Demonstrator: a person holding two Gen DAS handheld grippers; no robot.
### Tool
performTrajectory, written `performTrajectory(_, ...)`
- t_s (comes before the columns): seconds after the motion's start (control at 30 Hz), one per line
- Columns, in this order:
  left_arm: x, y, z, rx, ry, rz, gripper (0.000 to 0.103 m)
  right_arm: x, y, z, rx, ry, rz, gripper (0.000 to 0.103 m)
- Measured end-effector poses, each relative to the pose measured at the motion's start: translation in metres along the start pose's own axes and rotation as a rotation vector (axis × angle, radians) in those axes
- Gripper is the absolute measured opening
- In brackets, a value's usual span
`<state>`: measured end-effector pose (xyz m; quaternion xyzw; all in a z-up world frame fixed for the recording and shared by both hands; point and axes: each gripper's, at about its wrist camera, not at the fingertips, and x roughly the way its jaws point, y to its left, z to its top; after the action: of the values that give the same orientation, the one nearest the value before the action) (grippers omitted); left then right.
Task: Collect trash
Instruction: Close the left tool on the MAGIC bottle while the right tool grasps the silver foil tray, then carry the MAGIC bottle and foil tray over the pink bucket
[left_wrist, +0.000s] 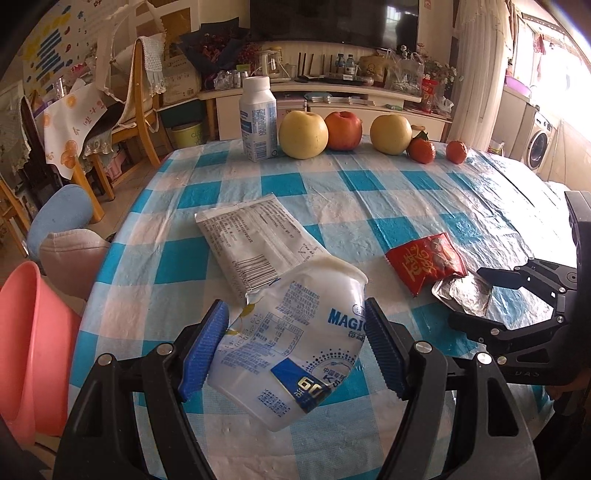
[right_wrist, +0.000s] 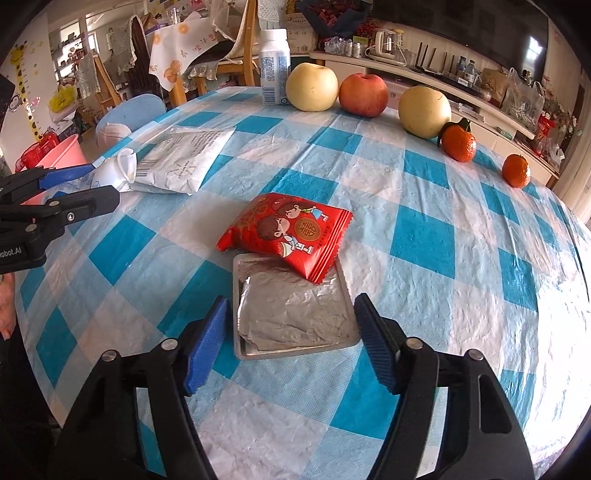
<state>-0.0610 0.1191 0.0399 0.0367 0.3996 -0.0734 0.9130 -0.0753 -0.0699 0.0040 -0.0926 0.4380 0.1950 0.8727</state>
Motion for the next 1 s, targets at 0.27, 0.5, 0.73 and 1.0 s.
performTrajectory(0.27,-0.005,0.006,0.0,-0.001,-0.015,0.023,0.074,0.0,0.002,-0.001,0.004,0.0,-0.003,0.065)
performTrajectory(0.5,-0.009,0.011,0.0,-0.001,-0.027,0.062,0.074,-0.007,0.016,-0.005,-0.024,-0.012,-0.006,0.064)
performTrajectory(0.73,-0.015,0.022,0.001,-0.014,-0.042,0.099,0.074,-0.018,0.029,-0.005,-0.037,-0.04,0.01,0.063)
performTrajectory(1.0,-0.021,0.032,0.002,-0.023,-0.06,0.131,0.074,-0.026,0.039,-0.004,-0.029,-0.058,0.031,0.063)
